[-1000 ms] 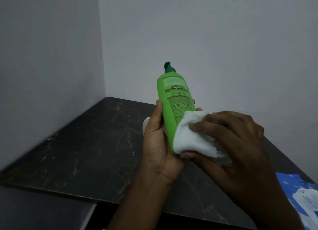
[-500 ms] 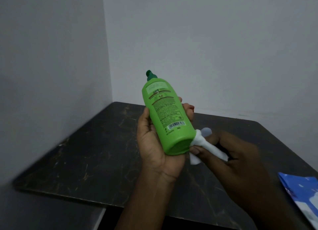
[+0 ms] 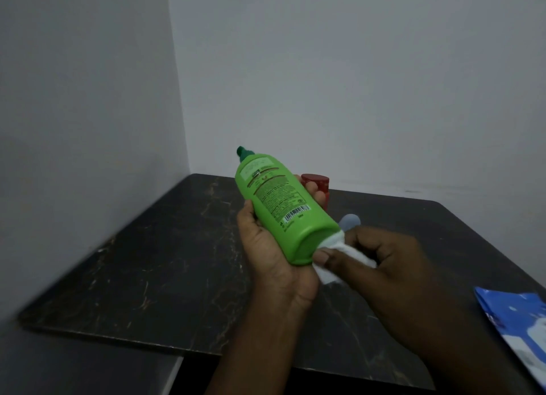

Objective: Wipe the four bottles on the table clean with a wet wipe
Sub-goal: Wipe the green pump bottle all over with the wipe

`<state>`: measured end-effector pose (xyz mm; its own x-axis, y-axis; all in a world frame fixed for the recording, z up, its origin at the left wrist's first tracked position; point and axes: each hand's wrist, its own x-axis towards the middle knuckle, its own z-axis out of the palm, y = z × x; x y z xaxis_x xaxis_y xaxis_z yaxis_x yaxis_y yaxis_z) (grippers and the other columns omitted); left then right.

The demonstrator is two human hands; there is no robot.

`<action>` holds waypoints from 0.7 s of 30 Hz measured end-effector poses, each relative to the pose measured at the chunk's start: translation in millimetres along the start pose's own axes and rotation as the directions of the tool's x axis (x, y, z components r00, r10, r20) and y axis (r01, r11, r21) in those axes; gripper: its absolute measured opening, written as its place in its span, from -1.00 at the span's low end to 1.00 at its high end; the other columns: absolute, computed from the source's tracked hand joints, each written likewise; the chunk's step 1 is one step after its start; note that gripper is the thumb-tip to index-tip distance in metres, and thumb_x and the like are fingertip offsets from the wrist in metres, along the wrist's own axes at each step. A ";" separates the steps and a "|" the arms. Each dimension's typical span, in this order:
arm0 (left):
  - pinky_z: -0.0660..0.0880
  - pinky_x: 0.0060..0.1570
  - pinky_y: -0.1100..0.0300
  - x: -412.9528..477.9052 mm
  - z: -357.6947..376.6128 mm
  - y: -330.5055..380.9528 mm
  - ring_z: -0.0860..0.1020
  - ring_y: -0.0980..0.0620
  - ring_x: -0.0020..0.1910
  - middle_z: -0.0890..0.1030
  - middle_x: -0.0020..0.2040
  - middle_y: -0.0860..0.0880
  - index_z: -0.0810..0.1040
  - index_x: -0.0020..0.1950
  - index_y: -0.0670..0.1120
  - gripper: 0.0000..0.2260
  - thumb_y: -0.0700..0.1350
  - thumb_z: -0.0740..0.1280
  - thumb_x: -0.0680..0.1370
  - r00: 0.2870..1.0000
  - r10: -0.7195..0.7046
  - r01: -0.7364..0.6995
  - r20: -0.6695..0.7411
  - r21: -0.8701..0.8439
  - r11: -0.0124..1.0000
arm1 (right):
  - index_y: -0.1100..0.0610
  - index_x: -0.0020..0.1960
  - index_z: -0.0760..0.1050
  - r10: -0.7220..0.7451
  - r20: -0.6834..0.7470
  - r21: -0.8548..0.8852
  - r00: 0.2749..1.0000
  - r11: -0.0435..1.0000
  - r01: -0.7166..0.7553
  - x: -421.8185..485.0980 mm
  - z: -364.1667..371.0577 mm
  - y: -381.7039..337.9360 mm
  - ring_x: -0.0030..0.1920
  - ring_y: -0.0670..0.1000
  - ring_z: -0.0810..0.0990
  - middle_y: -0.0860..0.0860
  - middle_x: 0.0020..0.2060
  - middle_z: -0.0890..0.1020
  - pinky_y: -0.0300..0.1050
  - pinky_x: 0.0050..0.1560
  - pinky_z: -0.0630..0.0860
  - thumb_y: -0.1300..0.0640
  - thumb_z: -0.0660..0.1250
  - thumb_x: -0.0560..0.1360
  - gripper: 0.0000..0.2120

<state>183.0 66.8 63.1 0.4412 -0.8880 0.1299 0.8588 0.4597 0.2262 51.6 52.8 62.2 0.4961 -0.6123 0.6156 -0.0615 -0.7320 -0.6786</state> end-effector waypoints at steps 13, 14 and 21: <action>0.63 -0.38 0.15 -0.6 5.7 7.4 0.63 -0.06 -0.41 0.65 -0.31 -0.13 0.60 -0.04 -0.18 -0.53 0.17 0.10 0.61 0.979 0.119 -0.120 -0.163 0.000 0.993 | 0.21 0.15 0.61 -0.503 0.046 -0.392 0.863 0.786 0.479 -13.2 23.6 1.8 0.05 -0.05 0.59 0.03 0.03 0.65 -0.29 0.22 0.44 0.23 0.34 0.55 -0.81; 0.63 -0.38 0.15 -1.6 6.1 6.3 0.63 -0.06 -0.41 0.65 -0.32 -0.13 0.61 -0.06 -0.18 -0.52 0.17 0.10 0.62 0.982 0.103 -0.102 -0.161 0.010 0.995 | 0.23 0.14 0.61 -0.510 0.001 -0.424 0.860 0.779 0.462 -13.0 23.4 2.5 0.05 -0.03 0.59 0.05 0.02 0.65 -0.27 0.23 0.44 0.27 0.35 0.55 -0.82; 0.61 -0.26 0.14 -1.2 5.1 -2.1 0.63 -0.10 -0.31 0.66 -0.21 -0.18 0.61 0.04 -0.19 -0.49 0.21 0.11 0.60 0.978 0.065 -0.061 -0.199 0.024 0.998 | 0.13 0.00 0.60 -0.395 -0.018 -0.429 0.918 0.833 0.350 -10.7 14.4 0.6 -0.13 -0.18 0.50 -0.09 -0.14 0.59 -0.44 -0.02 0.39 0.15 0.32 0.49 -0.87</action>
<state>179.4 66.9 67.4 0.5391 -0.8408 -0.0504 0.8236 0.5136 0.2408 58.7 63.2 49.5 0.4642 -0.2784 0.8408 -0.2489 -0.9521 -0.1778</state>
